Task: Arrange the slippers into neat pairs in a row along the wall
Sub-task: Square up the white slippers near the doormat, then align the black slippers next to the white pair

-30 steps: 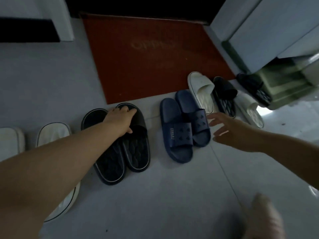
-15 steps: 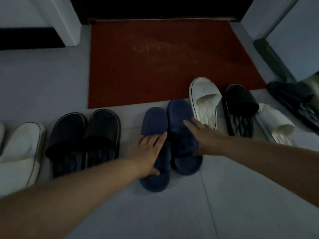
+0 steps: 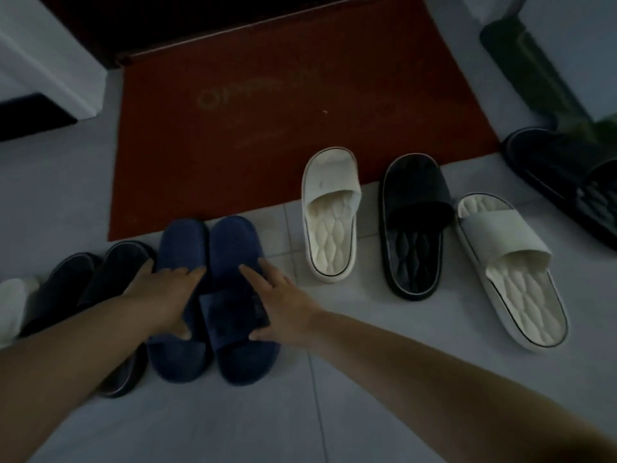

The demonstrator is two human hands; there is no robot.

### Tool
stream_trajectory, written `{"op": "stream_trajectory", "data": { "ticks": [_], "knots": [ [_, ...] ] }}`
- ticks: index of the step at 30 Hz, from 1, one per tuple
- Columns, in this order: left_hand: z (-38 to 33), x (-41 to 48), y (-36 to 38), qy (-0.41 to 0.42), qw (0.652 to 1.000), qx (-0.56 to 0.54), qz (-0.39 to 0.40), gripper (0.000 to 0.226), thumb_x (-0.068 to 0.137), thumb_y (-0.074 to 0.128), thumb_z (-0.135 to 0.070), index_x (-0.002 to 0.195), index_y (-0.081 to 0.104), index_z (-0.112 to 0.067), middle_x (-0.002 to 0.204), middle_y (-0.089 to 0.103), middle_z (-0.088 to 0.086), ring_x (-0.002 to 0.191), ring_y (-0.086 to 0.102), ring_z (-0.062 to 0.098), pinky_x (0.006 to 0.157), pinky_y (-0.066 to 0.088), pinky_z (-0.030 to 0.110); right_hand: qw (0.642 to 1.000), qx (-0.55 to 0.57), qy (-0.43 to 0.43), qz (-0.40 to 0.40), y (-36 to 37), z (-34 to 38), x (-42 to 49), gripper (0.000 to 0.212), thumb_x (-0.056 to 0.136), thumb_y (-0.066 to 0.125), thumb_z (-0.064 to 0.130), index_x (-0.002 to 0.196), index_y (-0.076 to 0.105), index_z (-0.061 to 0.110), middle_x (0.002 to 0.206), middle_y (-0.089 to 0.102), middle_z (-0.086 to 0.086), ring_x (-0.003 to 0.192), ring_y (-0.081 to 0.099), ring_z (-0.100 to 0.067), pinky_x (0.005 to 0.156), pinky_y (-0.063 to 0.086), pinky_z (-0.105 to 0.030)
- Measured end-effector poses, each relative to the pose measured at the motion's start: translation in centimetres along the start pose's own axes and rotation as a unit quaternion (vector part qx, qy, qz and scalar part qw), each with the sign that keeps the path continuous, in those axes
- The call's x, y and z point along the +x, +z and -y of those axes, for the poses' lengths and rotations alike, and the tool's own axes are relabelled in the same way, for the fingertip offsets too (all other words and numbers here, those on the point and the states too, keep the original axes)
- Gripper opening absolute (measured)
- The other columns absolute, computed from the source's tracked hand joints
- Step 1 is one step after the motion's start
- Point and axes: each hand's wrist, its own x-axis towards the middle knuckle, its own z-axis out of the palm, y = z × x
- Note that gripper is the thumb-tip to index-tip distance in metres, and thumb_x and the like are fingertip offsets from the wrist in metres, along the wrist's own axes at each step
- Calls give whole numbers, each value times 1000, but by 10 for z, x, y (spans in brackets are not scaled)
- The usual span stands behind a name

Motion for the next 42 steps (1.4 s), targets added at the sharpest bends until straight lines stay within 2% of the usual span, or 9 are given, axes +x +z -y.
{"op": "stream_trajectory", "data": {
  "ticks": [2, 6, 11, 18, 28, 32, 34, 38, 42],
  "knots": [
    [-11, 7, -31, 11, 1000, -22, -14, 96, 69, 66, -61, 144, 21, -20, 142, 42, 2, 127, 44, 23, 102, 34, 35, 998, 39, 17, -47, -16, -14, -11, 93, 80, 69, 36, 148, 8, 24, 157, 3, -6, 143, 16, -30, 113, 29, -46],
    [-44, 16, -77, 109, 960, -219, -134, 96, 71, 71, -52, 147, 19, -22, 149, 37, 2, 131, 42, 20, 106, 38, 33, 981, 21, 61, -184, -70, -47, -43, 58, 85, 62, 22, 138, 38, 16, 145, 34, -5, 132, 37, -24, 107, 36, -35],
    [-100, 28, -96, 175, 898, -327, -238, 90, 76, 73, -32, 147, 18, -24, 150, 31, 8, 135, 34, 29, 110, 33, 40, 881, -29, 229, -413, -127, -101, -118, 47, 81, 57, 7, 127, 49, 15, 134, 46, -11, 126, 40, -30, 103, 35, -38],
    [-121, 82, -130, 125, 883, -347, -290, 79, 87, 61, -31, 148, 11, -29, 159, 8, 4, 144, 14, 36, 114, 22, 50, 868, -62, 418, -259, -140, -163, -179, 81, 80, 55, 5, 148, 15, 26, 155, 22, -7, 132, 34, -38, 102, 37, -40],
    [-119, 102, -133, 112, 882, -379, -255, 61, 92, 51, -31, 146, 24, -31, 153, 33, 7, 136, 38, 30, 108, 35, 37, 847, -141, 479, -181, -158, -163, -176, 82, 81, 63, 28, 145, 13, 42, 135, 51, -14, 112, 54, -36, 78, 45, -34],
    [-111, 89, -119, 134, 874, -408, -228, 56, 95, 48, -25, 146, 26, -25, 155, 29, 7, 139, 33, 28, 113, 29, 36, 859, -29, 428, -279, -168, -146, -185, 57, 90, 55, 23, 142, 35, 34, 119, 58, -16, 89, 57, -30, 78, 40, -29],
    [-105, 80, -107, 146, 874, -408, -219, 56, 95, 48, -22, 146, 27, -20, 155, 27, 6, 140, 31, 25, 114, 25, 33, 881, -40, 368, -295, -173, -130, -186, 47, 94, 47, 17, 140, 40, 29, 123, 59, -18, 98, 59, -34, 85, 46, -35],
    [-93, 59, -78, 160, 878, -397, -213, 55, 94, 49, -22, 145, 30, -14, 152, 32, 8, 138, 35, 24, 109, 28, 27, 916, -16, 246, -318, -174, -84, -162, 45, 93, 43, 10, 136, 45, 22, 95, 61, -5, 85, 60, -25, 87, 52, -49],
    [-80, 58, -57, 118, 891, -372, -234, 48, 95, 45, -14, 143, 36, -13, 148, 40, 12, 134, 42, 27, 103, 35, 26, 947, -51, 194, -250, -152, -50, -103, 51, 94, 41, 11, 142, 35, 30, 125, 59, -5, 102, 60, -26, 89, 49, -38]
  ]
}}
